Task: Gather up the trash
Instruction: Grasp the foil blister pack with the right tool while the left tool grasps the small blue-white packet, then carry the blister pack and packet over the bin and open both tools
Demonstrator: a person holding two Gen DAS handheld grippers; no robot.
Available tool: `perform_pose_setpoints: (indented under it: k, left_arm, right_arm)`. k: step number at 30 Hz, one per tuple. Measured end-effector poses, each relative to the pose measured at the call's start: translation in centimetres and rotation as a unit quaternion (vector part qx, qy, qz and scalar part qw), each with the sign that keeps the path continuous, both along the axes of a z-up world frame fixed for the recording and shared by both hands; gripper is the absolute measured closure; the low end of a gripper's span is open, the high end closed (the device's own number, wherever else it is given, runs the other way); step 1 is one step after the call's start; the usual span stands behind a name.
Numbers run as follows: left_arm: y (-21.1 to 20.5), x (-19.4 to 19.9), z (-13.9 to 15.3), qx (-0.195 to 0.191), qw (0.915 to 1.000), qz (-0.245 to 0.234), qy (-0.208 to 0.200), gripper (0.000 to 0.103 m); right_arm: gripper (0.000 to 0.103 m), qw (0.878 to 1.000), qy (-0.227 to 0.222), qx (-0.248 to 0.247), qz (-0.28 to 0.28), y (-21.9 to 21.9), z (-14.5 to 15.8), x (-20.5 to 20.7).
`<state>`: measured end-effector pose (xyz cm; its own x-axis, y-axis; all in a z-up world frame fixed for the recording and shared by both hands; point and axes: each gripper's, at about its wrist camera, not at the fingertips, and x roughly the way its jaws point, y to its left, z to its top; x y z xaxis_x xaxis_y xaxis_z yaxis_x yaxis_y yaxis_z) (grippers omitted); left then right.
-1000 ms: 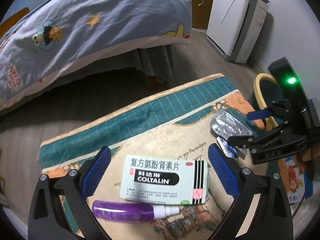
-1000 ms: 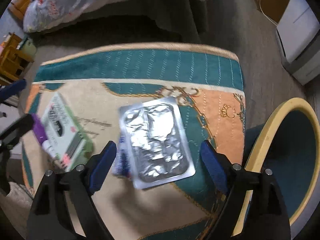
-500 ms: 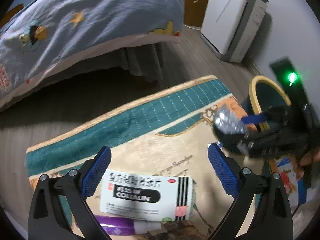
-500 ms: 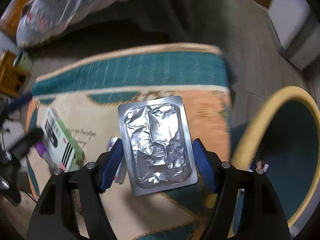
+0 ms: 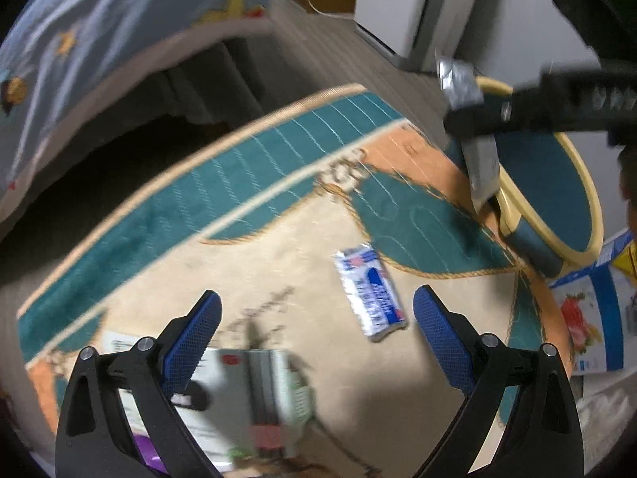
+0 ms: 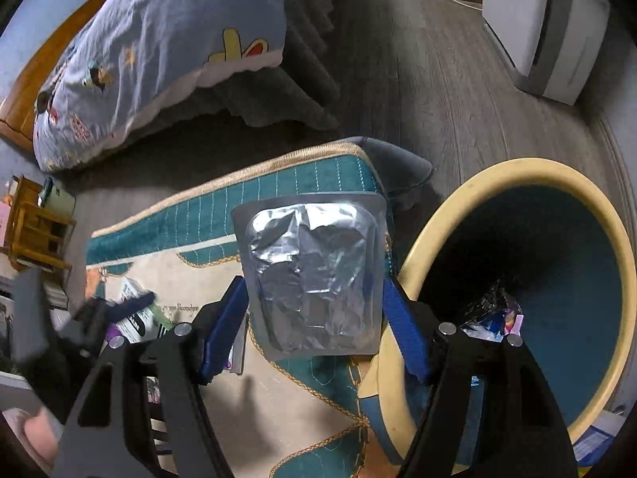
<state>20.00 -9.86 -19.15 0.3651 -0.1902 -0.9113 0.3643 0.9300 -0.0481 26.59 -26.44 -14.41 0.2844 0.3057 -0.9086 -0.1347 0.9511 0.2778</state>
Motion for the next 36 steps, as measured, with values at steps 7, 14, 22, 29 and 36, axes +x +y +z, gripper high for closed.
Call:
perform_pose_setpoints:
  k: [7,14,22,29,36]
  left_arm:
    - [-2.3,-0.1,-1.1,0.002,0.9994,-0.033,0.014,0.034]
    - [-2.4,-0.4,-1.7,0.031,0.9985,-0.045,0.008,0.066]
    - [-1.3,-0.4,0.6,0.012,0.9997,-0.017,-0.014,0.093]
    - [-2.0,-1.6,3.0,-0.003,0.999,-0.015,-0.042,0.095]
    - [-3.0,-1.8,5.2,-0.02,0.9971,-0.023,-0.07,0.095]
  right_arm:
    - [0.035,1.0,-0.011,0.017,-0.017,-1.5,1.3,-0.1]
    - [0.035,0.999,-0.027,0.023,-0.014,-1.7,2.5,-0.6]
    - [0.035,0.999,-0.041,0.027,-0.016,-2.5,3.5,-1.7]
    - [0.035,0.998,-0.05,0.033,-0.027,-3.7,4.4,-2.7]
    - [0.035,0.997,-0.063,0.041,-0.037,-4.9,5.5,-3.5]
